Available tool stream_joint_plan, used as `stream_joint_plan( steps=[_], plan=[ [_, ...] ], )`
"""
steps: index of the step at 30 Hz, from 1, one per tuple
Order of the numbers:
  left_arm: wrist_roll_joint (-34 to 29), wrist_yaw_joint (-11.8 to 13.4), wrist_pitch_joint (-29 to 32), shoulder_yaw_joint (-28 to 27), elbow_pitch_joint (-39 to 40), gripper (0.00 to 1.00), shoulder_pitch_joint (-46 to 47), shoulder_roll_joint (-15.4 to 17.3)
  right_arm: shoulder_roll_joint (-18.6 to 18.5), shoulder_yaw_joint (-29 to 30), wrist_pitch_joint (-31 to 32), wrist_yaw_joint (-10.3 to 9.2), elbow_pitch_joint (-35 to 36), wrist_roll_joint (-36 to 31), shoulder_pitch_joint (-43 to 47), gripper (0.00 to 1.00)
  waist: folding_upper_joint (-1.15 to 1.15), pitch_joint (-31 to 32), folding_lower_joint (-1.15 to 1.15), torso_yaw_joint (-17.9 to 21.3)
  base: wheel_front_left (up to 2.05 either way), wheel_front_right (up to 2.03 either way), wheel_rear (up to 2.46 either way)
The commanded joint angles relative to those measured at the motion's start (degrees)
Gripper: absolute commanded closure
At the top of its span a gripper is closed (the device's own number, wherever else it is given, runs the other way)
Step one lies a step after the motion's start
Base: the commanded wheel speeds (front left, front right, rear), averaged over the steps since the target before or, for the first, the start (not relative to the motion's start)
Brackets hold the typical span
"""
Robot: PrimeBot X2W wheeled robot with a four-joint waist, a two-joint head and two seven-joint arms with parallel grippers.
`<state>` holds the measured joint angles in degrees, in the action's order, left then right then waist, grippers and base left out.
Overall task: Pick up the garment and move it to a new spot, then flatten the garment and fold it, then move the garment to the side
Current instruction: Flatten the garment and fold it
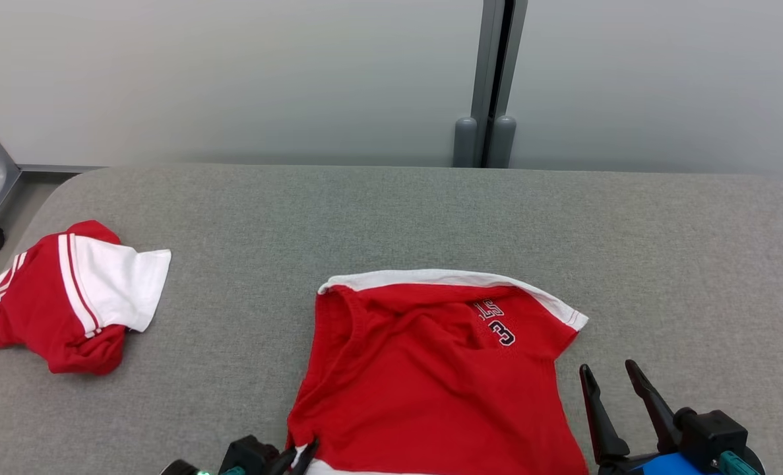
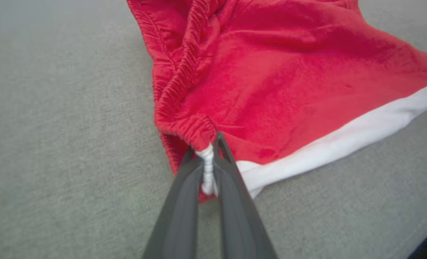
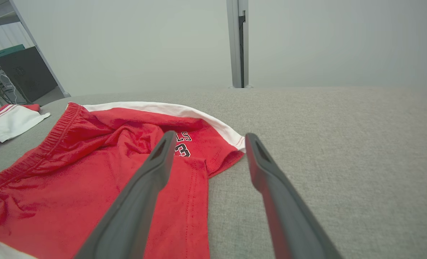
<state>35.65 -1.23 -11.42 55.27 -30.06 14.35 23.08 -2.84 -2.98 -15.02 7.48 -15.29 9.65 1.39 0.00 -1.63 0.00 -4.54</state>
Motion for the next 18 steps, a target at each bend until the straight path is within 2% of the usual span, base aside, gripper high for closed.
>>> stream_joint_plan(
  steps=[1, 3, 4, 5, 6, 10, 14, 18],
  plan=[
    [0.71, 0.52, -0.48, -0.47, -0.19, 1.0, -1.45, 0.31, -0.1, 0.16, -0.23, 0.03, -0.15, 0.12, 0.12, 0.0, 0.0, -0.1, 0.0, -0.26, 0.0, 0.0, 0.0],
    [1.65, 0.85, -0.91, -0.99, -0.48, 1.0, -2.81, 0.41, -0.1, 0.25, -0.23, 0.03, -0.52, 0.08, 0.21, 0.0, 0.0, -0.13, 0.0, -0.51, 0.0, 0.0, 0.0],
    [2.08, 1.0, -1.23, -1.32, -0.63, 0.93, -3.36, 0.31, -0.1, 0.28, -0.23, 0.03, -0.64, 0.07, 0.24, 0.0, 0.0, -0.11, 0.0, -0.63, 0.0, 0.0, 0.0],
    [2.3, 1.2, -1.69, -1.76, -0.66, 0.51, -3.68, 0.05, -0.1, 0.37, -0.23, 0.03, -0.78, 0.09, 0.29, 0.0, 0.0, -0.08, 0.0, -0.72, 0.0, 0.0, 0.0],
    [2.41, 1.45, -2.3, -2.29, -0.46, 0.0, -3.78, -0.27, -0.1, 0.4, -0.23, 0.03, -0.92, 0.13, 0.37, 0.0, 0.0, 0.0, 0.0, -0.82, 0.0, 0.0, 0.0],
    [1.58, 2.06, -3.72, -5.52, 2.11, 0.0, -4.4, -1.48, -0.1, 0.48, -0.23, 0.03, -1.44, 0.24, 0.57, 0.0, 0.0, 0.61, 0.0, -0.98, 0.0, 0.0, 0.0],
    [-1.58, 3.14, -3.79, -13.3, 8.92, 0.0, -6.94, -2.44, -0.09, 0.84, -0.24, 0.03, -1.54, 0.41, 0.66, 0.0, 0.0, 1.19, 0.0, -1.05, 0.0, 0.0, 0.0],
    [-4.33, 2.75, -3.81, -19.93, 11.73, 0.0, -9.84, -3.28, -0.1, 0.73, -0.24, 0.03, -1.68, 0.67, 0.89, 0.0, 0.0, 1.69, 0.0, -0.74, 0.0, 0.0, 0.0]
  ],
)
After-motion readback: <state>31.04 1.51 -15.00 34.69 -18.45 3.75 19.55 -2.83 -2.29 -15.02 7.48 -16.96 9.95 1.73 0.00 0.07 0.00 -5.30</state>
